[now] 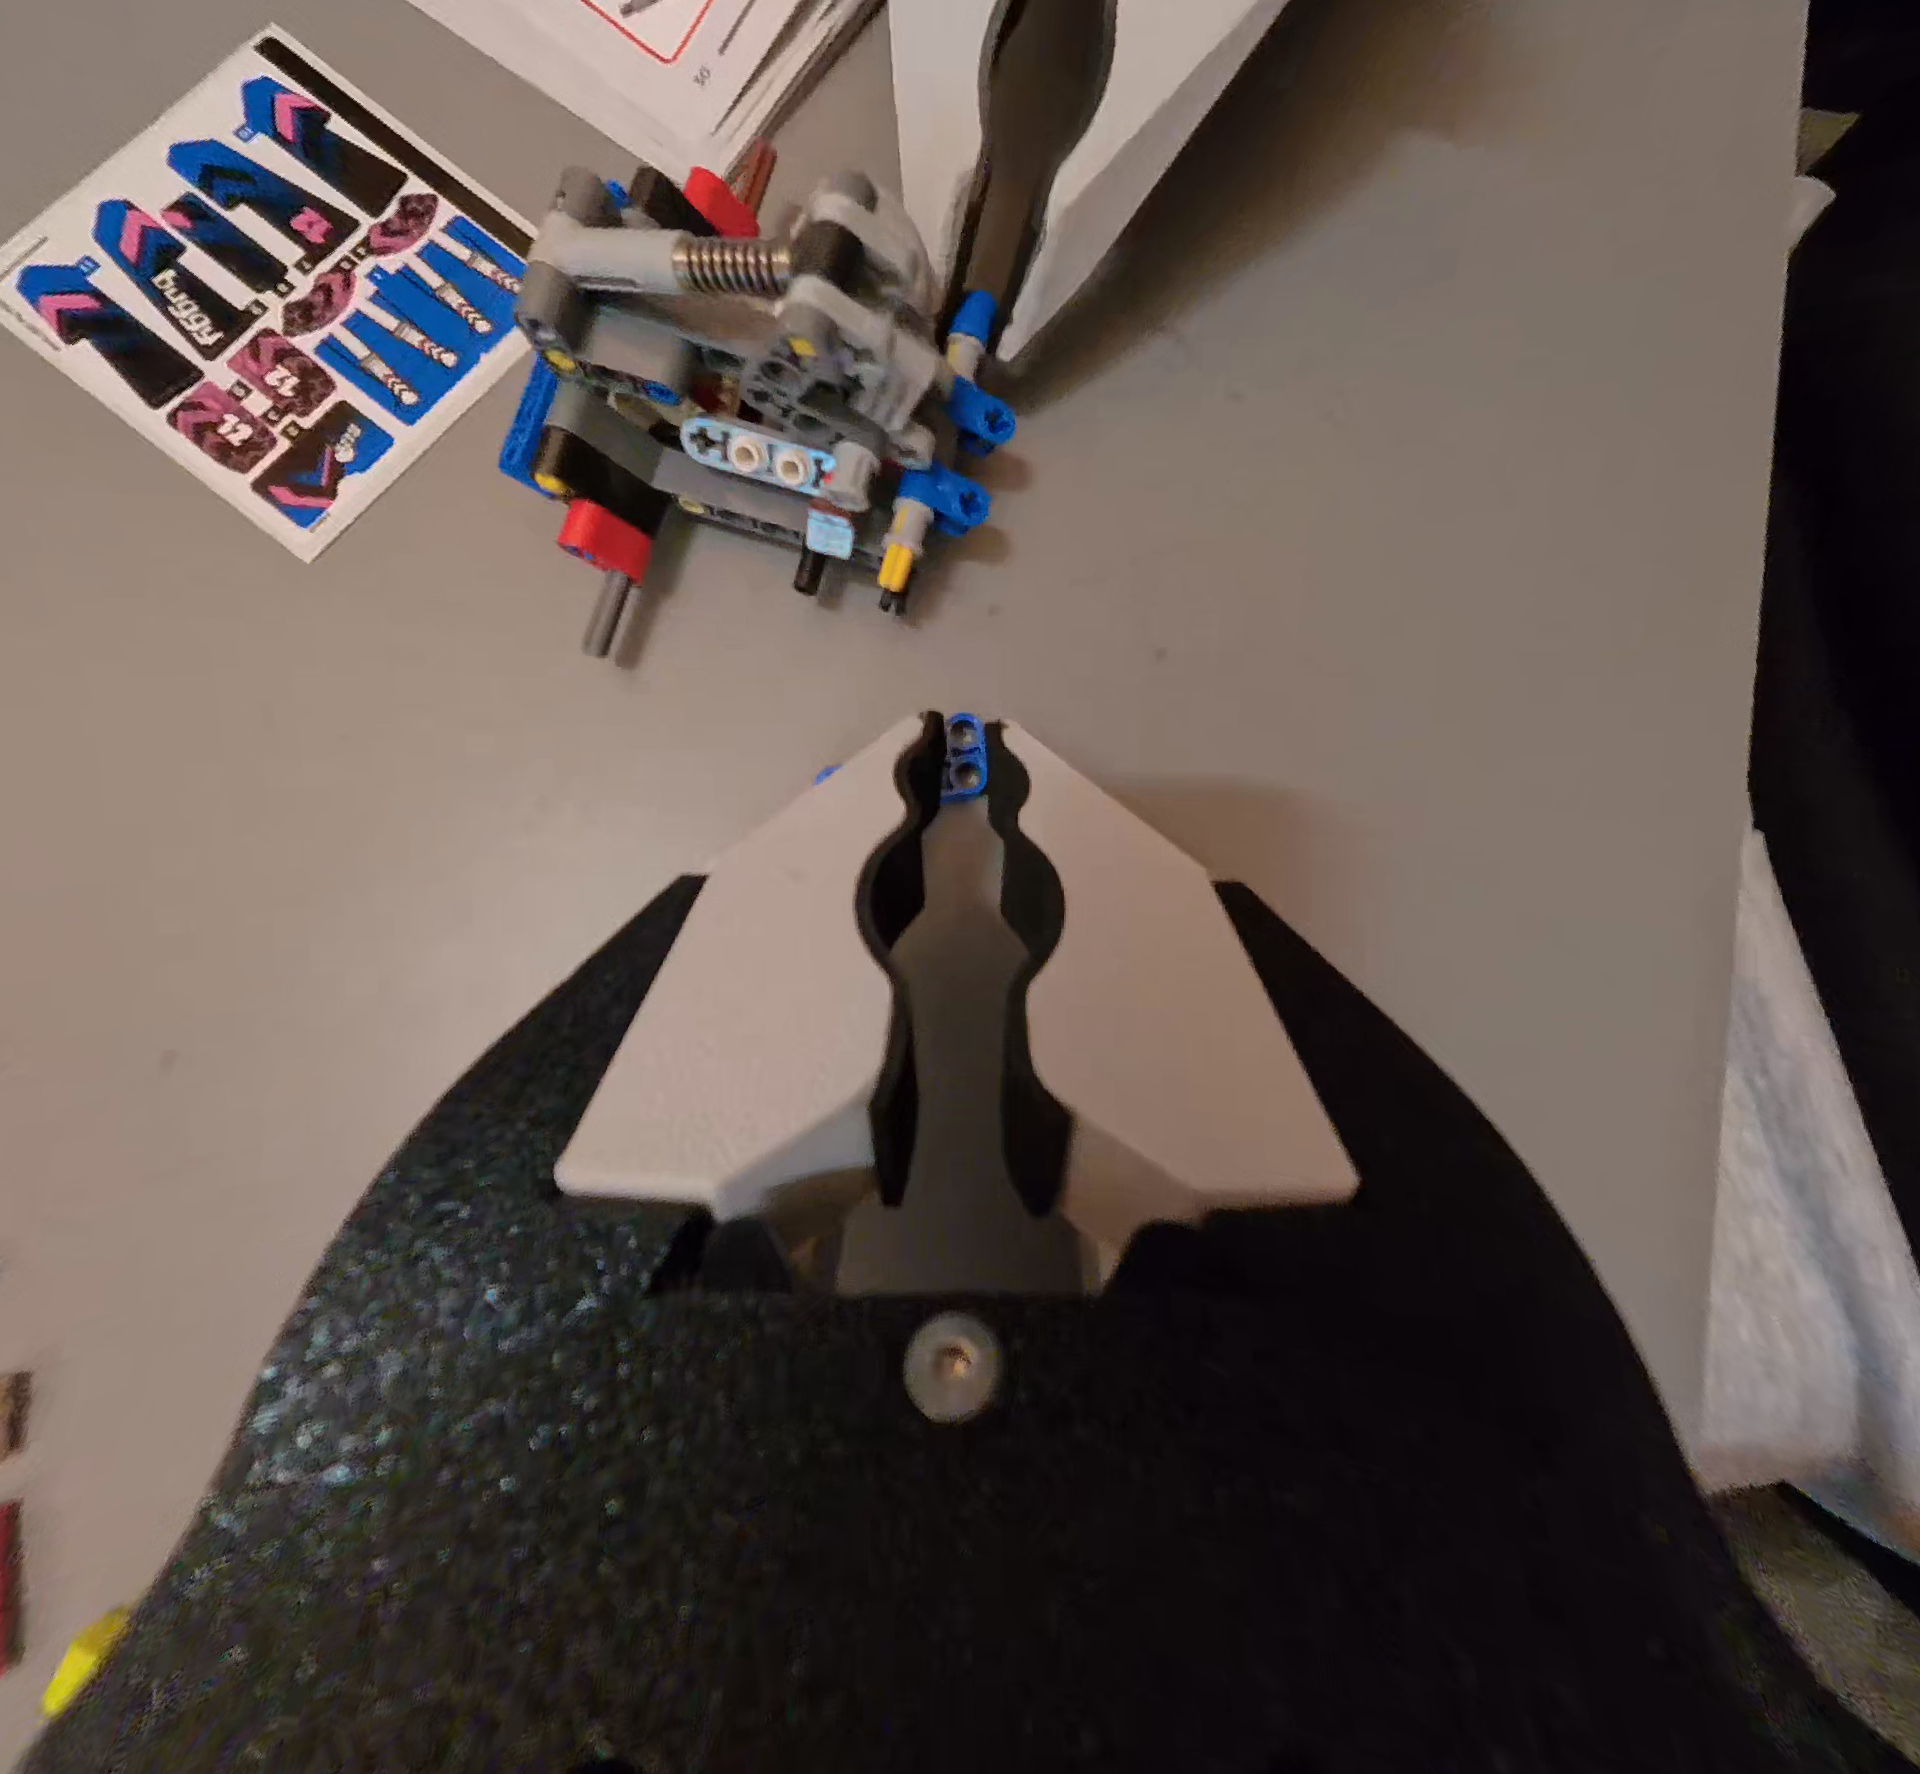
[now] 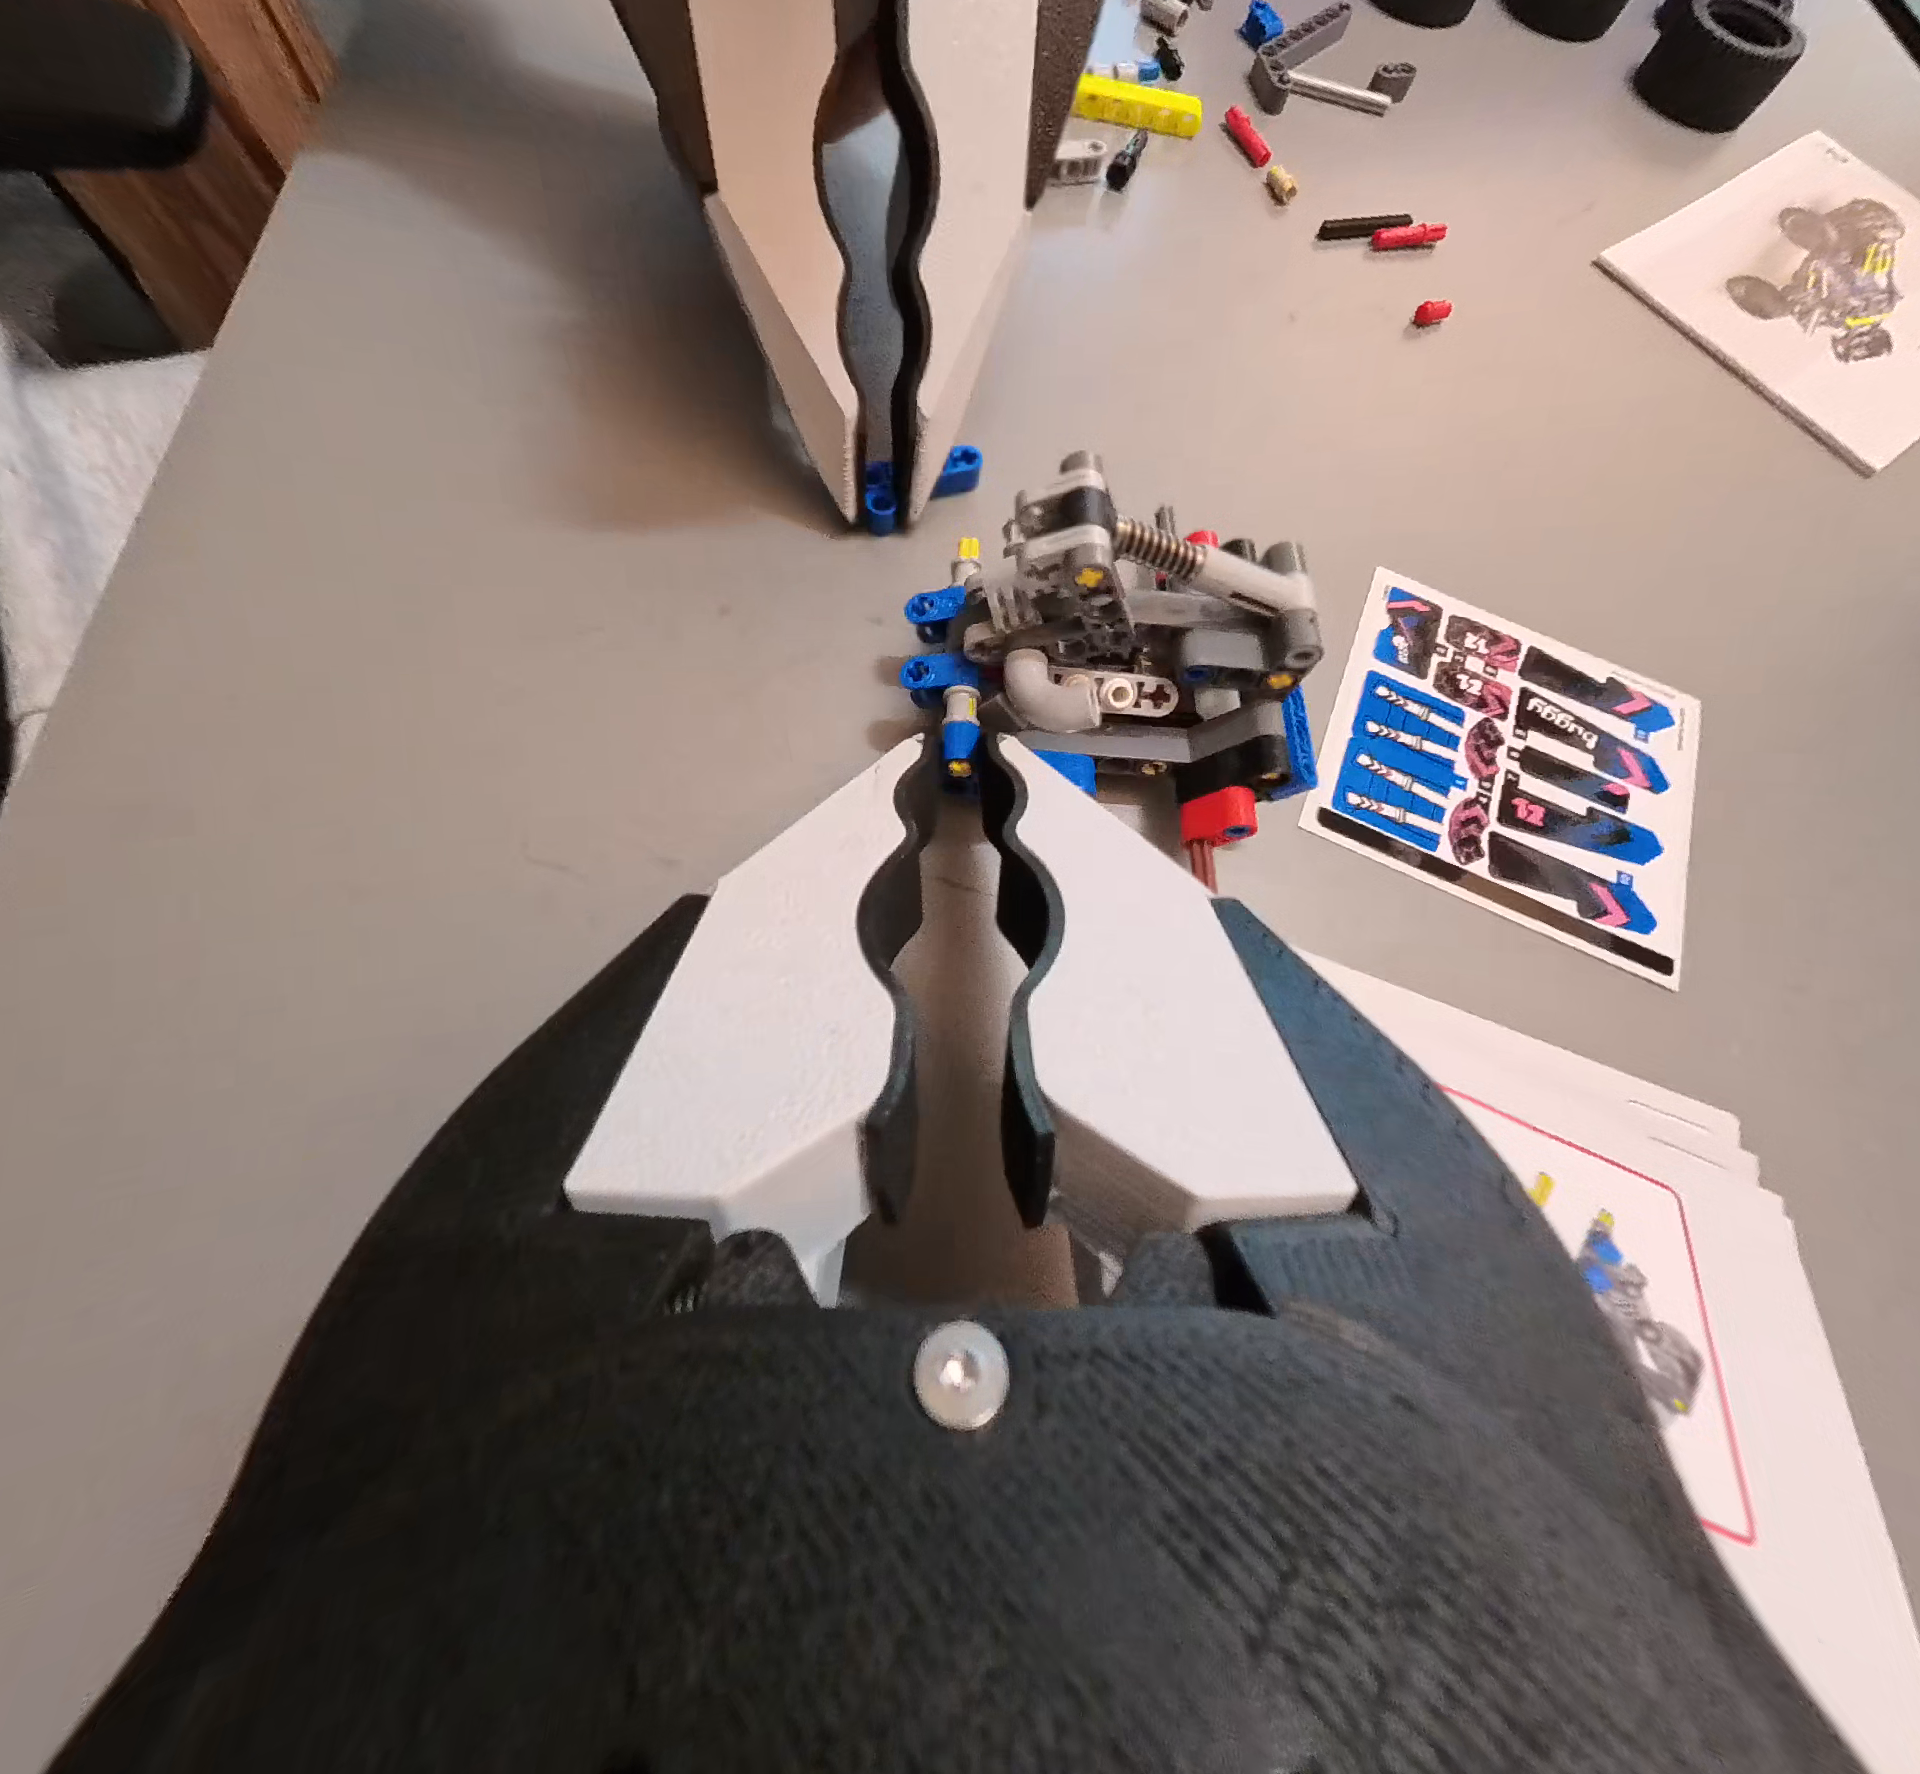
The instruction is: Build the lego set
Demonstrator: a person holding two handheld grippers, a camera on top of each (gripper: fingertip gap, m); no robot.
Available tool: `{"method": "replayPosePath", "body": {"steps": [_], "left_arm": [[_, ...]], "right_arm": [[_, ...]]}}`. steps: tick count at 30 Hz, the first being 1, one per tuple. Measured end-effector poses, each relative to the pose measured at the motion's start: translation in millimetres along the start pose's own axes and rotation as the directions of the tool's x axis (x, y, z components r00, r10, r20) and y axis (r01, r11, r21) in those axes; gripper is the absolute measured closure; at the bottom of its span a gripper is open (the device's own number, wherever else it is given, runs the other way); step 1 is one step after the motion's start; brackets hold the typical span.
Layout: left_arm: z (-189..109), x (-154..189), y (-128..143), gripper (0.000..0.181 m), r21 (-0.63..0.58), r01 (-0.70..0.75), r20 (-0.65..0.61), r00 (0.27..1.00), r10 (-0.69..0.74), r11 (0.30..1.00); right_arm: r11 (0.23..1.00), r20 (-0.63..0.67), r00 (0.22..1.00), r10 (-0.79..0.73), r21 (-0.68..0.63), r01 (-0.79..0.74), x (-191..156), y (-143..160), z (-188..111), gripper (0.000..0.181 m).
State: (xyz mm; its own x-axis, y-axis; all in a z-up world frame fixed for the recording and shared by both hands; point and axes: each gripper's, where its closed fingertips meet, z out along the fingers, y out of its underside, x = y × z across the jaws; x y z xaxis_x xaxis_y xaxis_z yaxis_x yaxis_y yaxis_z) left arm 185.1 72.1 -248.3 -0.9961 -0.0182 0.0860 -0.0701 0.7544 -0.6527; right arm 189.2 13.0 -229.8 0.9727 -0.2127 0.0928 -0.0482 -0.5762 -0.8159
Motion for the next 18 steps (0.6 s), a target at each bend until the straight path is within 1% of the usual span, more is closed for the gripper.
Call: {"method": "replayPosePath", "body": {"steps": [2, 6, 9, 11, 13, 15, 16, 17, 18], "left_arm": [[-1, 1, 1, 0.177, -0.015, -0.037, 0.007, 0.999, 0.037, 0.999], [-1, 3, 1, 0.177, -0.031, -0.215, 0.055, 0.975, 0.216, 0.976], [-1, 2, -1, 0.177, -0.008, -0.289, 0.090, 0.953, 0.289, 0.957], [-1, 0, -3, 0.177, 0.030, -0.281, 0.113, 0.955, 0.276, 0.959], [-5, 2, -16, 0.177, 0.118, -0.289, 0.137, 0.952, 0.273, 0.950], [-17, 9, -41, 0.177, 0.269, -0.271, 0.152, 0.960, 0.237, 0.924], [-25, 14, -56, 0.177, 0.363, -0.259, 0.151, 0.964, 0.217, 0.895], [-35, 22, -72, 0.177, 0.463, -0.252, 0.144, 0.967, 0.209, 0.850], [-46, 31, -87, 0.177, 0.558, -0.245, 0.126, 0.969, 0.211, 0.792]], "right_arm": [[1.000, 0.009, 1.000, 0.030, -0.003, -0.030, -2, 0, 0, 0.176], [0.995, 0.042, 0.994, 0.099, -0.005, -0.099, -4, 2, -3, 0.176], [0.995, 0.036, 0.995, 0.093, -0.037, -0.092, -3, 9, -7, 0.176], [0.995, 0.024, 0.995, 0.094, -0.043, -0.093, -1, 11, -9, 0.176], [0.994, 0.025, 0.995, 0.092, -0.063, -0.090, -1, 13, -14, 0.173], [0.995, -0.044, 0.998, 0.053, -0.079, -0.057, 6, 10, -28, 0.168], [0.997, -0.071, 0.997, 0.035, -0.067, -0.039, 8, 4, -36, 0.165], [0.999, -0.087, 0.996, 0.038, -0.020, -0.040, 8, -8, -44, 0.162], [0.995, -0.074, 0.994, 0.074, 0.066, -0.070, 6, -24, -50, 0.160]]}}
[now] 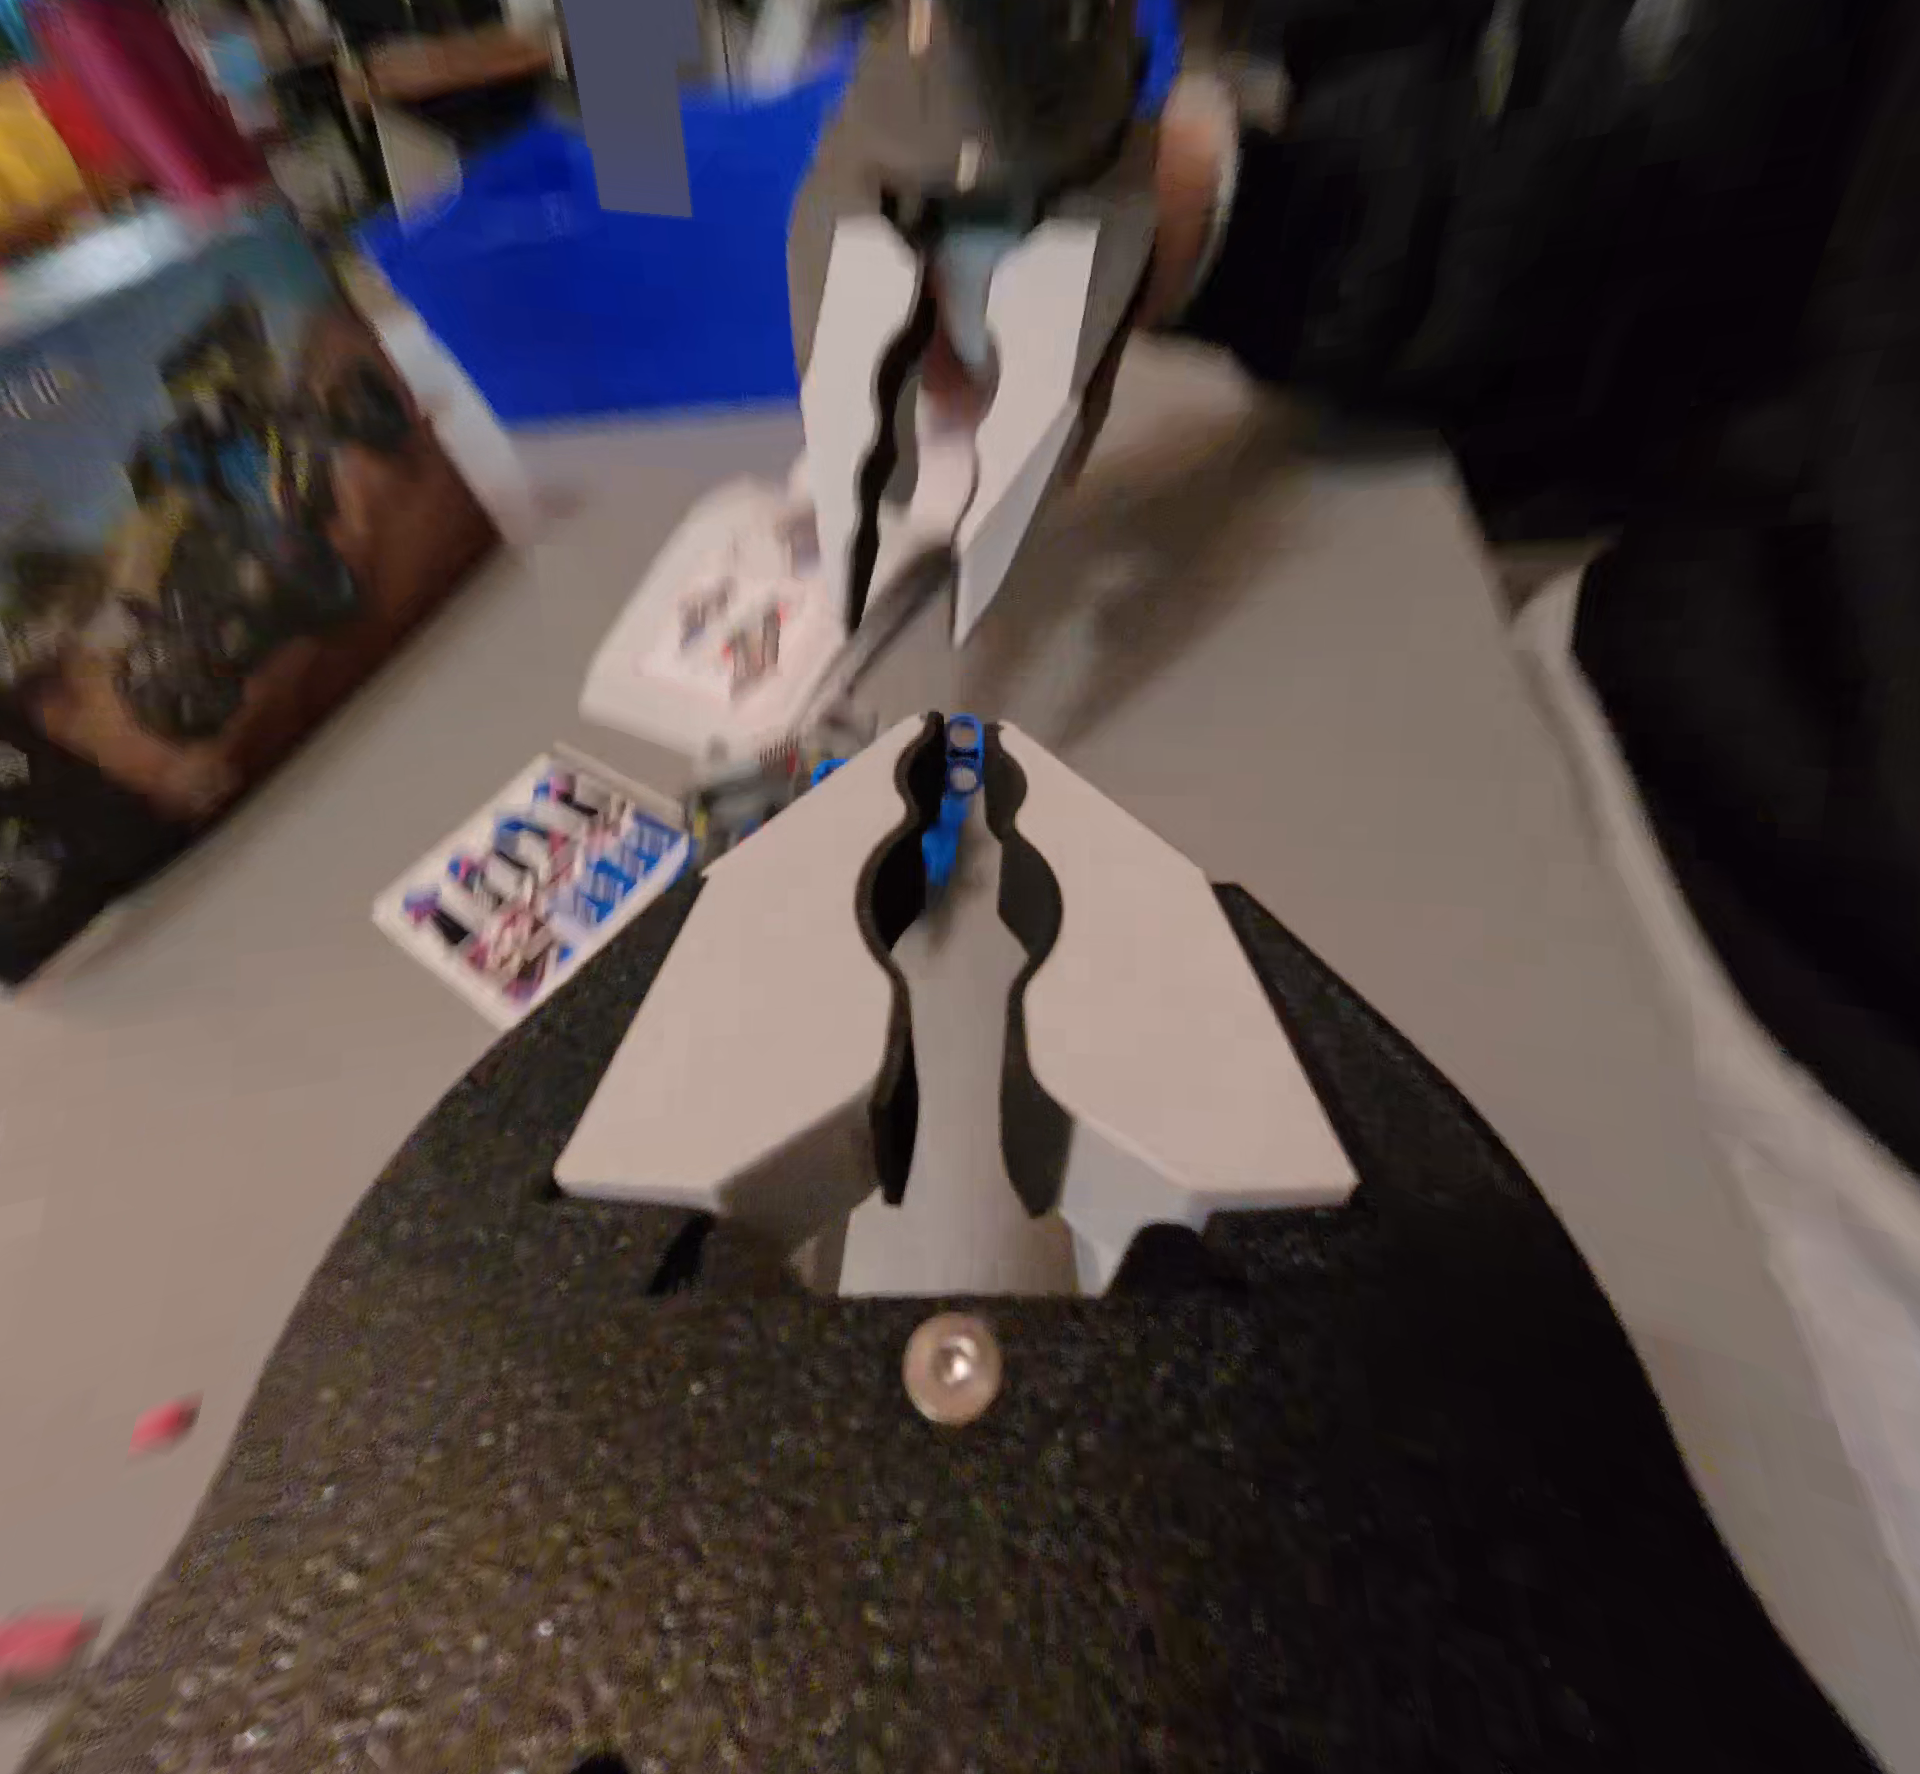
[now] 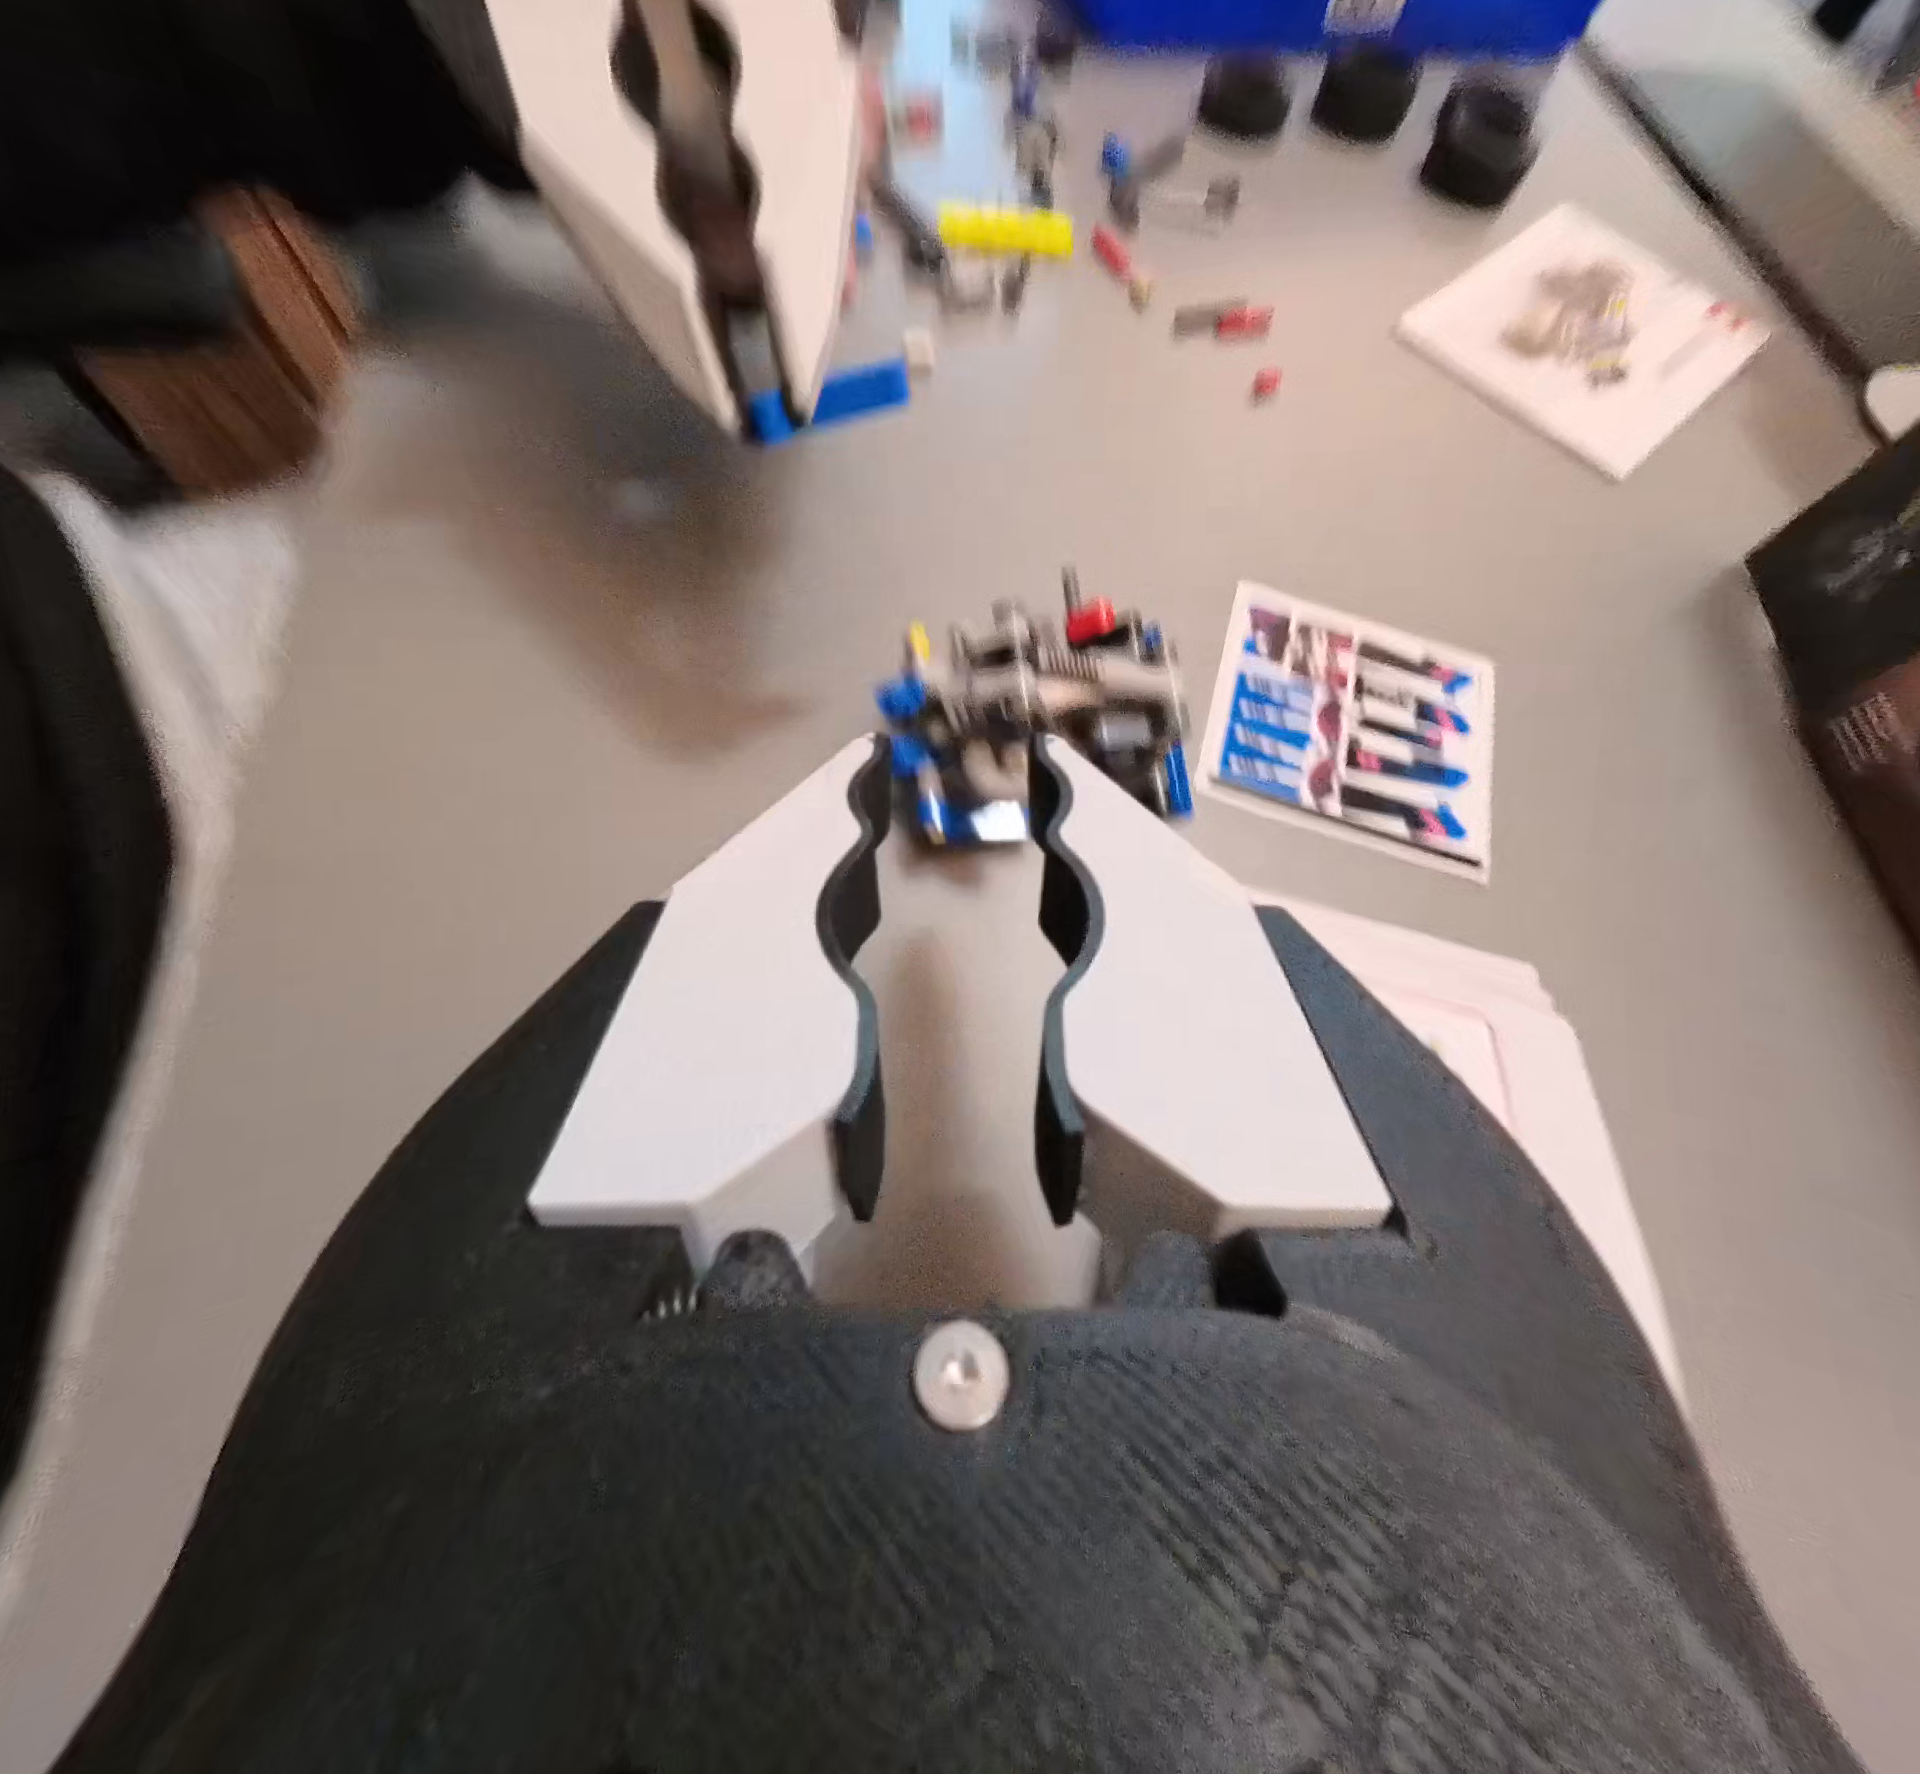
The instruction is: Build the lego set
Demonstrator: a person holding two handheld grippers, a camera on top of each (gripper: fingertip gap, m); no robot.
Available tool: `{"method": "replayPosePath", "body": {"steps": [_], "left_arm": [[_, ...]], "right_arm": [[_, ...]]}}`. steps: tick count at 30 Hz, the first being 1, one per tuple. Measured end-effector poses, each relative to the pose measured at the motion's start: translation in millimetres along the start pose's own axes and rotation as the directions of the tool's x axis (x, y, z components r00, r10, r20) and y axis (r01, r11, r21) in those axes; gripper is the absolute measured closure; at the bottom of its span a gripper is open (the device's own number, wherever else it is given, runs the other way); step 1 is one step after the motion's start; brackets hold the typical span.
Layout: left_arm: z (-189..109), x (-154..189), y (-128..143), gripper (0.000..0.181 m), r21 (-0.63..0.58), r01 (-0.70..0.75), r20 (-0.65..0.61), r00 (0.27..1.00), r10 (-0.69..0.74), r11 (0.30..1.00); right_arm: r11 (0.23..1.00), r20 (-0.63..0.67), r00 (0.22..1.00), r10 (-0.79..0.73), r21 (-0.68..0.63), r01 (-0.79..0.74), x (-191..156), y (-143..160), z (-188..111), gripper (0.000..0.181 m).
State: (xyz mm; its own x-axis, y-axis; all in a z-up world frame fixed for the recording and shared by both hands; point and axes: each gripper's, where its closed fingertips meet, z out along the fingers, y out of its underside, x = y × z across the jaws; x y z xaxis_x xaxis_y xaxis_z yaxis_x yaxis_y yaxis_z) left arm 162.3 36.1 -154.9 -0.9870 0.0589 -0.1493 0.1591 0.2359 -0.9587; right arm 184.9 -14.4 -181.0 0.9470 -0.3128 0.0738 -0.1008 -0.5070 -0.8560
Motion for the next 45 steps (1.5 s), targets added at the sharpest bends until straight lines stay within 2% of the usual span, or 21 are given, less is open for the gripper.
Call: {"method": "replayPosePath", "body": {"steps": [1, 3, 5, 7, 10, 12, 13, 19, 20, 21, 22, 25, 26, 27, 30, 32, 35, 38, 45], "left_arm": [[0, 6, -18, 0.177, 0.103, 0.007, -0.027, 1.000, -0.004, 0.995], [-1, 17, -48, 0.177, 0.276, 0.026, -0.078, 0.997, -0.004, 0.961], [-4, 25, -68, 0.177, 0.387, 0.054, -0.139, 0.990, 0.000, 0.920], [-5, 32, -80, 0.177, 0.452, 0.068, -0.184, 0.983, 0.018, 0.889], [-1, 40, -84, 0.177, 0.466, 0.053, -0.209, 0.977, 0.051, 0.883], [2, 42, -86, 0.178, 0.460, 0.032, -0.203, 0.977, 0.070, 0.887], [3, 43, -86, 0.177, 0.457, 0.023, -0.201, 0.976, 0.079, 0.889], [2, 43, -85, 0.177, 0.431, -0.030, -0.157, 0.982, 0.107, 0.902], [1, 44, -87, 0.177, 0.431, -0.032, -0.159, 0.981, 0.111, 0.902], [1, 45, -87, 0.178, 0.427, -0.036, -0.160, 0.980, 0.115, 0.903], [1, 45, -87, 0.178, 0.421, -0.046, -0.158, 0.980, 0.123, 0.906], [6, 48, -86, 0.177, 0.405, -0.056, -0.171, 0.976, 0.136, 0.912], [6, 47, -86, 0.177, 0.405, -0.057, -0.167, 0.977, 0.135, 0.913], [6, 44, -85, 0.177, 0.400, -0.057, -0.151, 0.980, 0.127, 0.915], [7, 39, -80, 0.178, 0.352, -0.089, -0.113, 0.984, 0.137, 0.932], [7, 35, -77, 0.177, 0.306, -0.121, -0.068, 0.987, 0.148, 0.944], [10, 26, -66, 0.177, 0.161, -0.210, 0.011, 0.977, 0.211, 0.964], [12, 23, -56, 0.177, 0.032, -0.270, 0.037, 0.963, 0.269, 0.962], [13, 17, -43, 0.177, -0.108, -0.355, 0.078, 0.928, 0.364, 0.929]], "right_arm": [[0.992, 0.058, 0.996, 0.069, 0.106, -0.075, -7, -18, -4, 0.157], [0.923, 0.300, 0.935, 0.189, 0.270, -0.273, -27, -51, -13, 0.152], [0.835, 0.537, 0.813, 0.225, 0.325, -0.445, -42, -69, -25, 0.157], [0.722, 0.706, 0.677, 0.207, 0.356, -0.593, -50, -87, -40, 0.164], [0.576, 0.840, 0.508, 0.189, 0.325, -0.751, -49, -102, -53, 0.178], [0.552, 0.867, 0.457, 0.198, 0.286, -0.783, -50, -101, -50, 0.176], [0.552, 0.877, 0.440, 0.191, 0.275, -0.787, -53, -101, -50, 0.181], [0.566, 0.877, 0.429, 0.217, 0.245, -0.787, -55, -97, -45, 0.181], [0.563, 0.861, 0.441, 0.253, 0.240, -0.791, -51, -95, -40, 0.162], [0.562, 0.839, 0.462, 0.286, 0.244, -0.790, -48, -92, -35, 0.151], [0.569, 0.831, 0.474, 0.292, 0.247, -0.785, -48, -91, -33, 0.150], [0.592, 0.871, 0.419, 0.256, 0.202, -0.781, -63, -95, -34, 0.158], [0.582, 0.881, 0.414, 0.229, 0.217, -0.784, -63, -97, -37, 0.166], [0.560, 0.882, 0.416, 0.221, 0.234, -0.795, -60, -100, -40, 0.173], [0.554, 0.860, 0.442, 0.253, 0.246, -0.795, -54, -98, -36, 0.174], [0.533, 0.858, 0.431, 0.281, 0.234, -0.813, -49, -97, -35, 0.175], [0.509, 0.839, 0.424, 0.341, 0.214, -0.834, -40, -92, -28, 0.175], [0.507, 0.820, 0.429, 0.379, 0.203, -0.838, -37, -87, -21, 0.176], [0.527, 0.771, 0.465, 0.435, 0.201, -0.826, -33, -79, -12, 0.176]]}}
